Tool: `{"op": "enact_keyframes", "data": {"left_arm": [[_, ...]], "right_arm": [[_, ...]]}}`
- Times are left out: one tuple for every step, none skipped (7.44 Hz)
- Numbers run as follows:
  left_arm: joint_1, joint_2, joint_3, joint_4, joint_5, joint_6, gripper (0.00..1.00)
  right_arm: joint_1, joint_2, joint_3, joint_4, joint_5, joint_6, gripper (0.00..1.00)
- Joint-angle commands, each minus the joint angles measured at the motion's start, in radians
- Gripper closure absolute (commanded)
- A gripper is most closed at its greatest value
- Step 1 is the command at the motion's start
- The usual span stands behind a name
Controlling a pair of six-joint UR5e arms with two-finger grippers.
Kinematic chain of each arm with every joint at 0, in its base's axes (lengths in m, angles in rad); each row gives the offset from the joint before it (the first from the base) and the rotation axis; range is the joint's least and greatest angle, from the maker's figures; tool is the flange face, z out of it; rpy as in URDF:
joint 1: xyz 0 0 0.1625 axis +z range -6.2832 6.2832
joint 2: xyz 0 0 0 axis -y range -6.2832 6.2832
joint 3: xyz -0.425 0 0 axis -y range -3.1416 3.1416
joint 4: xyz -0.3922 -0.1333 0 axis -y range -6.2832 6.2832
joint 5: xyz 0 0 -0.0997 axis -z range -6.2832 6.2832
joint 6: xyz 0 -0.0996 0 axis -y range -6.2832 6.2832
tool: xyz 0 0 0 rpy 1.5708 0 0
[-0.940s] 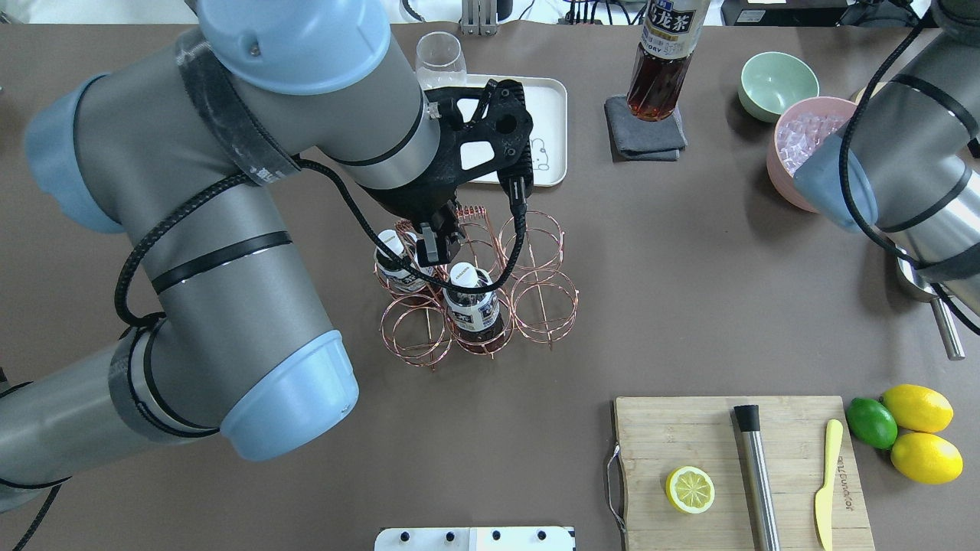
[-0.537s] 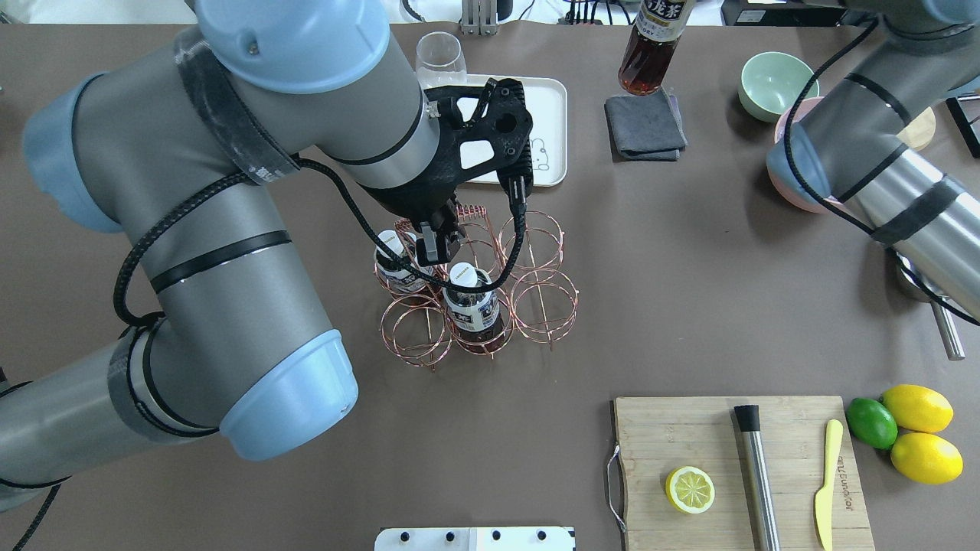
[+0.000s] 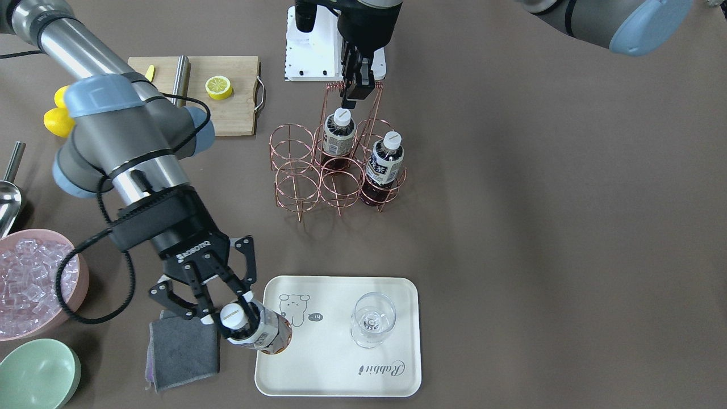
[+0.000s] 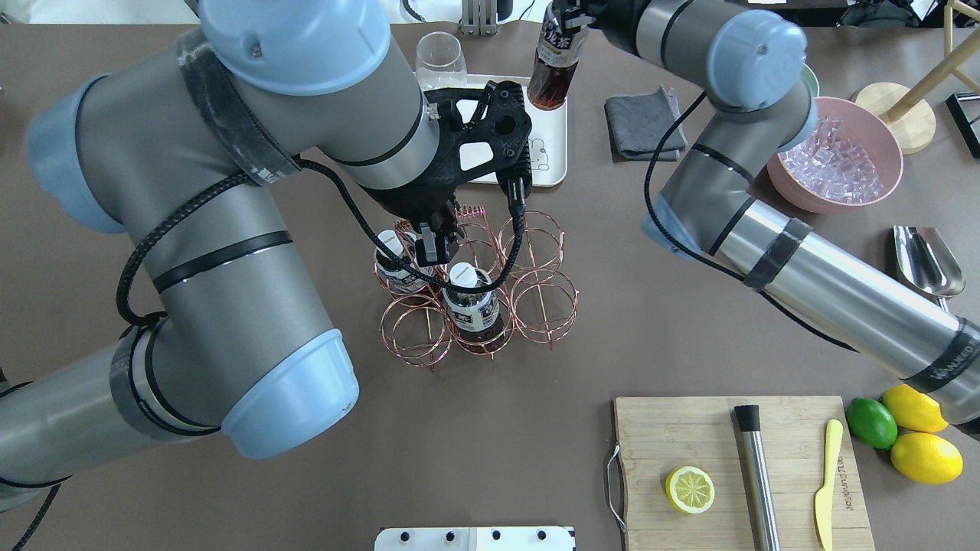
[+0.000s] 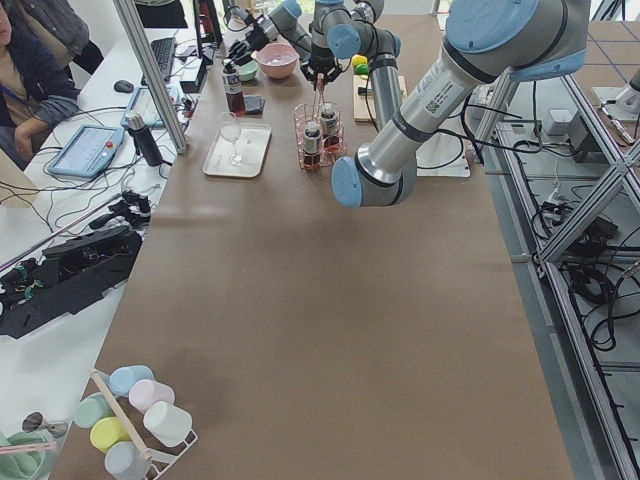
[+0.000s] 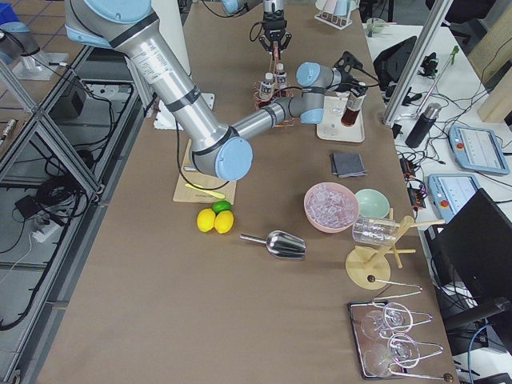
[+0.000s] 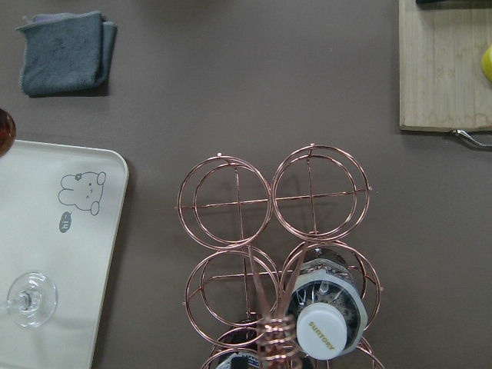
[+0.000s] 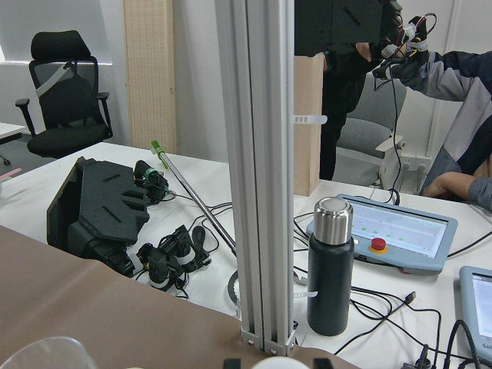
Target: Take tea from basket to plate
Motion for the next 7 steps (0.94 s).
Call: {"op": "enact_keyframes", "data": {"left_arm": [[-0.001, 0.000, 0.000, 0.000, 0.000, 0.000, 1.00], [-0.001, 0.000, -0.001, 0.000, 0.000, 0.000, 1.00], [-0.001, 0.000, -0.003, 0.000, 0.000, 0.000, 1.00], [-0.001, 0.000, -0.003, 0.000, 0.002, 0.000, 1.00], [-0.001, 0.002, -0.003, 0.000, 0.002, 0.000, 1.00], [-0.001, 0.000, -0.004, 0.000, 0.002, 0.000, 1.00], [-0.001, 0.000, -0.003, 0.000, 0.002, 0.000, 1.00]], "right_arm": [[-0.081, 0.038, -0.068, 0.000, -0.118, -0.002, 1.00], [-0.084, 0.038, -0.080, 0.003, -0.124, -0.005, 1.00], [-0.107, 0.038, -0.091, 0.002, -0.159, -0.005, 1.00], [-0.119, 0.038, -0.095, 0.003, -0.174, -0.005, 1.00], [-0.126, 0.035, -0.098, 0.003, -0.179, -0.005, 1.00], [-0.133, 0.035, -0.103, 0.003, -0.193, -0.007, 1.00], [-0.133, 0.035, -0.103, 0.002, -0.193, -0.018, 1.00]]}}
